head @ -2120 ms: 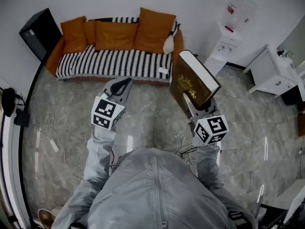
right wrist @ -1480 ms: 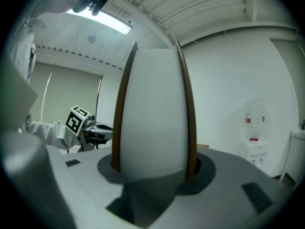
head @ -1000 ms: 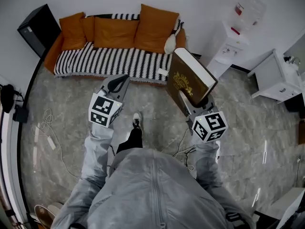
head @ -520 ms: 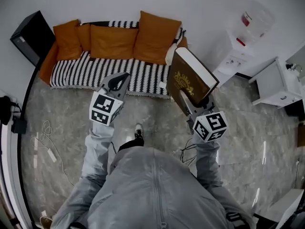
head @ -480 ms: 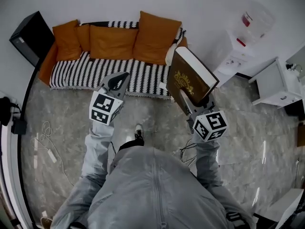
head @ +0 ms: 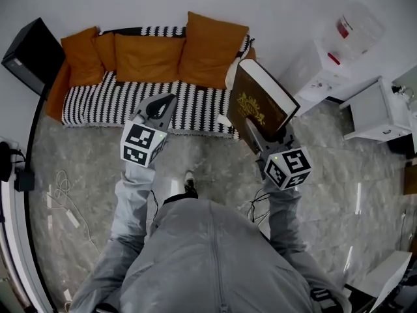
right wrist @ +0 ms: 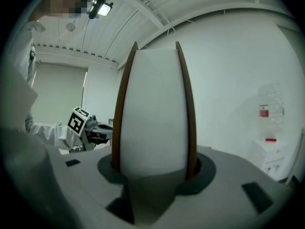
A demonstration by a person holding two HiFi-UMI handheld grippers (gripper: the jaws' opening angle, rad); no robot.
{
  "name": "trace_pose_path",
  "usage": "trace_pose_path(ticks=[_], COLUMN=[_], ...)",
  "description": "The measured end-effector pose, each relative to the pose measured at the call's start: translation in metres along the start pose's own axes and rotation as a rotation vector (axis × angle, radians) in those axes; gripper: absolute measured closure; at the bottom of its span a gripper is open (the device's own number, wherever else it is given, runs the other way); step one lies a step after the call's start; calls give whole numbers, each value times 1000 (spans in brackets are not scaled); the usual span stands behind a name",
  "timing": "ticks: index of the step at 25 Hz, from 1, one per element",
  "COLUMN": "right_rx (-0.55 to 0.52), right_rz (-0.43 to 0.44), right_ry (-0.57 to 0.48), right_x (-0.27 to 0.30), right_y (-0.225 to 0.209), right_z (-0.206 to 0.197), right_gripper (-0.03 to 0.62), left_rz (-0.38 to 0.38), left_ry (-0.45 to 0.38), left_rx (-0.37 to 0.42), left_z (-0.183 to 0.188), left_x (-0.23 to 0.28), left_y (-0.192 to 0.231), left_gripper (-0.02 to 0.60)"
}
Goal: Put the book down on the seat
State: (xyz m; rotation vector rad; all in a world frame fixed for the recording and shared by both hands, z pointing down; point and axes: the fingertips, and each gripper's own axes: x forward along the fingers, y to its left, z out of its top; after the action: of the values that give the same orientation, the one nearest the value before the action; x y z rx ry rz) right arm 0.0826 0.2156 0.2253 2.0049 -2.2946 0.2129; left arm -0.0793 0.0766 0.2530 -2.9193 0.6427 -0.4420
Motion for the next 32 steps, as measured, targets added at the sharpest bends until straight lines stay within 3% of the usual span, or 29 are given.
trace_pose_path(ticks=[20, 26, 32], right_rx=[41, 107, 167], right_rz=[3, 7, 59], right_ry=[94, 168, 243], right_x=[116, 143, 183], right_y=[-16, -38, -66], right_z=[-19, -43, -73], right_gripper=[362, 362, 362], left_rz=[-45, -60, -48], left_ry=[34, 68, 121], left_rx=[-69, -80, -174], left_z=[-43, -62, -96], left_x=[60, 78, 103], left_y=[95, 101, 115], left_gripper=[554, 554, 554])
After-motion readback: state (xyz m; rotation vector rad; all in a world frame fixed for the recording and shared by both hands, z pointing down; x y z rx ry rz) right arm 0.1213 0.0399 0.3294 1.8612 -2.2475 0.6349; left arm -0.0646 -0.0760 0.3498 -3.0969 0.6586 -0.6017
